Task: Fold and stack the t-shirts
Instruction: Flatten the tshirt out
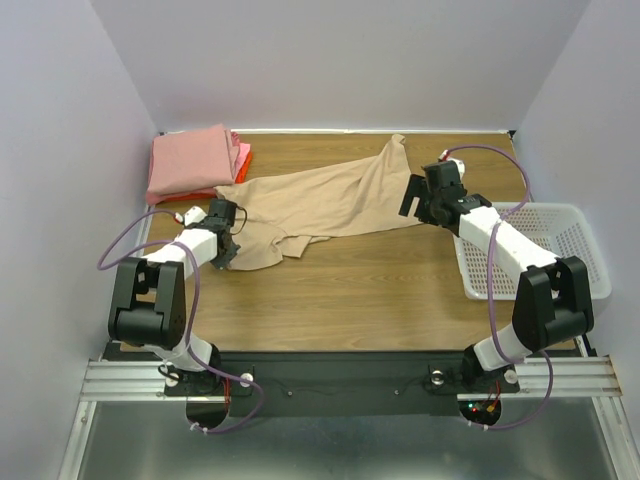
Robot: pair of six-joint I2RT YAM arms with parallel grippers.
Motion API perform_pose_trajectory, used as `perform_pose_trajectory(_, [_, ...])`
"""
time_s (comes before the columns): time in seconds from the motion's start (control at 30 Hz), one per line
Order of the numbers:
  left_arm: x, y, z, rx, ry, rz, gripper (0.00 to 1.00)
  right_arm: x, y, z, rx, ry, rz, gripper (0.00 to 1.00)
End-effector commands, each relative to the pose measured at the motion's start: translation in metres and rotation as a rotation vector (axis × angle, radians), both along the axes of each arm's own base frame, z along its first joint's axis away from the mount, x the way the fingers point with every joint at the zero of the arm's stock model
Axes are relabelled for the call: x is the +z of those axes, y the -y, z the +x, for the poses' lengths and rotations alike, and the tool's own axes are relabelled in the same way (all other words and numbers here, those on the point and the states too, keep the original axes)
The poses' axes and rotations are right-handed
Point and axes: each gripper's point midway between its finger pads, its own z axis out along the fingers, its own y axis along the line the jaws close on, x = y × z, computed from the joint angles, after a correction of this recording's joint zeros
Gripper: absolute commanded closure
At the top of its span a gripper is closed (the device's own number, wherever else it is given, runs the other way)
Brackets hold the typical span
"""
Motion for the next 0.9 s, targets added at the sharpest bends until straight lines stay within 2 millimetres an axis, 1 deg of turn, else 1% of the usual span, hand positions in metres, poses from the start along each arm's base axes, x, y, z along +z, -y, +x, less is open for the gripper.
perform_pose_trajectory(0.0, [-0.031,0.0,-0.037,0.005,-0.148,-0.004,1.0,-0.002,0.011,0.004,-0.043,0.024,-0.034,0.0])
perform_pose_trajectory(0.1, [-0.019,-0.003,-0.037,0.011,-0.107,0.008,1.0,-0.005,0.009,0.009,-0.043,0.015,-0.039,0.0])
perform_pose_trajectory(0.17, [-0.008,-0.006,-0.037,0.02,-0.064,0.016,1.0,-0.009,0.009,0.015,-0.049,0.007,-0.045,0.0])
perform_pose_trajectory(0.2, [0.0,-0.009,-0.036,0.028,-0.032,0.025,1.0,-0.012,0.007,0.02,-0.052,0.001,-0.047,0.0])
perform_pose_trajectory(0.23, [0.005,-0.009,-0.035,0.031,-0.016,0.021,1.0,-0.018,0.008,0.02,-0.055,-0.014,-0.052,0.0])
perform_pose_trajectory(0.27, [0.008,-0.013,-0.037,0.045,-0.003,0.038,1.0,-0.021,0.007,0.023,-0.058,-0.02,-0.053,0.0])
perform_pose_trajectory(0.33, [0.018,-0.019,-0.038,0.066,0.031,0.061,1.0,-0.019,0.005,0.031,-0.075,-0.013,-0.039,0.0])
perform_pose_trajectory(0.37, [0.021,-0.027,-0.039,0.112,0.047,0.096,1.0,-0.028,0.007,0.034,-0.096,-0.029,-0.05,0.0])
perform_pose_trajectory(0.4, [0.022,-0.032,-0.041,0.135,0.048,0.111,1.0,-0.03,0.006,0.037,-0.111,-0.029,-0.043,0.01])
perform_pose_trajectory(0.43, [0.021,-0.037,-0.045,0.155,0.027,0.124,1.0,-0.027,0.004,0.045,-0.114,-0.02,-0.041,0.02])
perform_pose_trajectory(0.47, [0.021,-0.04,-0.045,0.165,0.021,0.13,1.0,-0.03,0.001,0.048,-0.105,-0.027,-0.036,0.03])
perform_pose_trajectory(0.5, [0.023,-0.042,-0.043,0.176,0.021,0.136,1.0,-0.039,0.0,0.051,-0.104,-0.048,-0.041,0.05])
perform_pose_trajectory(0.57, [0.021,-0.042,-0.042,0.179,0.001,0.139,1.0,-0.041,-0.002,0.057,-0.113,-0.046,-0.036,0.07])
perform_pose_trajectory(0.7, [0.018,-0.042,-0.041,0.175,-0.009,0.143,1.0,-0.057,0.005,0.063,-0.159,-0.065,-0.073,0.11])
perform_pose_trajectory(0.73, [0.018,-0.042,-0.04,0.174,-0.009,0.141,1.0,-0.063,0.005,0.063,-0.16,-0.077,-0.077,0.13])
perform_pose_trajectory(0.8, [0.018,-0.041,-0.04,0.172,-0.007,0.138,1.0,-0.07,0.002,0.062,-0.157,-0.093,-0.063,0.18])
perform_pose_trajectory(0.87, [0.019,-0.041,-0.039,0.172,-0.002,0.138,1.0,-0.074,0.002,0.059,-0.165,-0.104,-0.055,0.18])
